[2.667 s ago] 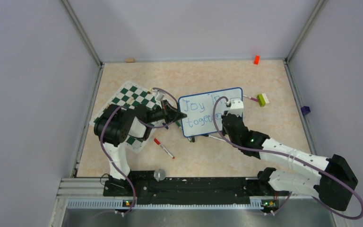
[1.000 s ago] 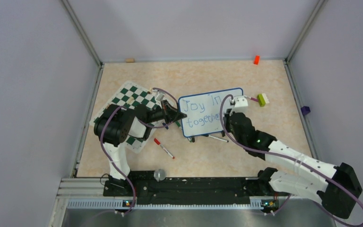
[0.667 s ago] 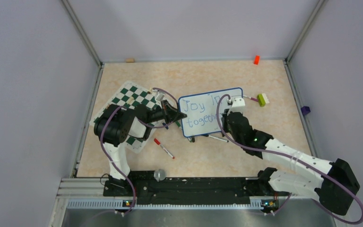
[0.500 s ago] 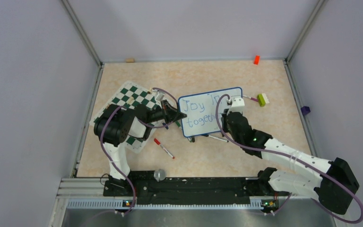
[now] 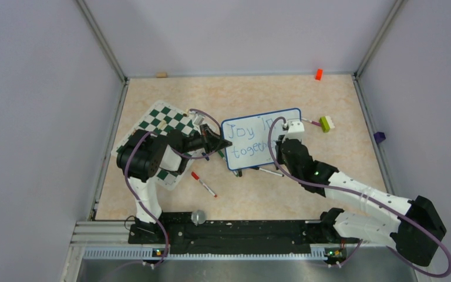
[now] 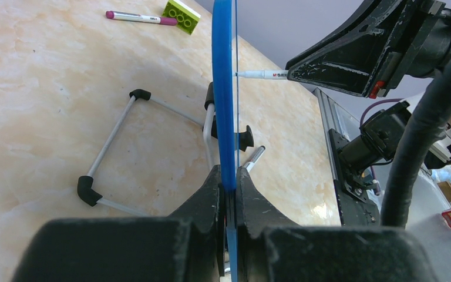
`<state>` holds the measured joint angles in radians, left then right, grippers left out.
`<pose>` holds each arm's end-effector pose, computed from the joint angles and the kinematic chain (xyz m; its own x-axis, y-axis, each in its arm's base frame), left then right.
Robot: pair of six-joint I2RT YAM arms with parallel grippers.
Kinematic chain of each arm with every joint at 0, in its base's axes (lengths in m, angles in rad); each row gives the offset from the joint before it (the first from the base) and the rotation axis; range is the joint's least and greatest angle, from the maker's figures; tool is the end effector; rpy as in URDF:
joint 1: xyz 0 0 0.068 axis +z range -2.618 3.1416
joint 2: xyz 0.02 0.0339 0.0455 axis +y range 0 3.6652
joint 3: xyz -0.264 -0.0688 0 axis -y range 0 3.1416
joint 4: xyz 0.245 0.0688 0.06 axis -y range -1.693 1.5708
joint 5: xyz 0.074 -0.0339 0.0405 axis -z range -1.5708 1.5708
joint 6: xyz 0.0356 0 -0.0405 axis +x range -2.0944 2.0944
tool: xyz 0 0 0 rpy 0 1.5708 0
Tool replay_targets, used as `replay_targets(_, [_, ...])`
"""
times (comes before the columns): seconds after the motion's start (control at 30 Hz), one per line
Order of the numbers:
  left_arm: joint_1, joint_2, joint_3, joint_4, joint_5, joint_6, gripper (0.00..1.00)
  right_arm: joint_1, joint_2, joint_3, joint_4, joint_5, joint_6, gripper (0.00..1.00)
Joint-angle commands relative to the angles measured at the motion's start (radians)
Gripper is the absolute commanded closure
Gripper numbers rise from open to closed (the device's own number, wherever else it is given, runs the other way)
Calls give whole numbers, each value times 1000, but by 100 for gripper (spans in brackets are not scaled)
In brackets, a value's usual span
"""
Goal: Write a sentence on the whiteboard
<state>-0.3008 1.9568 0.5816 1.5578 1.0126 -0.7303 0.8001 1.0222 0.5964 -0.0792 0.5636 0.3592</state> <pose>0.2940 -0.1228 0.1463 -0.5069 -0.2127 -0.8353 0.8261 0.1569 -0.5413 0.1678 0.1455 0.2418 -0.4142 0.0000 -0.9102 -0.1444 0.9873 0.0657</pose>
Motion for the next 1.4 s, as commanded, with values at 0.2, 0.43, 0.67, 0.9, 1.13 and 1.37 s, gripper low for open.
replay_targets(0.2, [3, 20, -5, 62, 38, 126, 100, -11, -33, -34, -15, 10, 16, 100])
replay_targets(0.43, [4, 17, -7, 62, 37, 126, 100, -11, -38, -49, -25, 3, 23, 100])
replay_targets(0.67, [3, 15, -8, 62, 40, 124, 100, -11, -35, -37, -12, 7, 17, 100])
replay_targets(0.9, [3, 17, -6, 62, 40, 125, 100, -11, -14, 14, -3, 19, -8, 100])
replay_targets(1.13, [3, 17, -6, 62, 39, 125, 100, -10, 9, 51, 5, 43, -27, 100])
replay_targets(1.37, [2, 16, -6, 62, 40, 125, 100, -14, 10, 57, 18, 65, -34, 100])
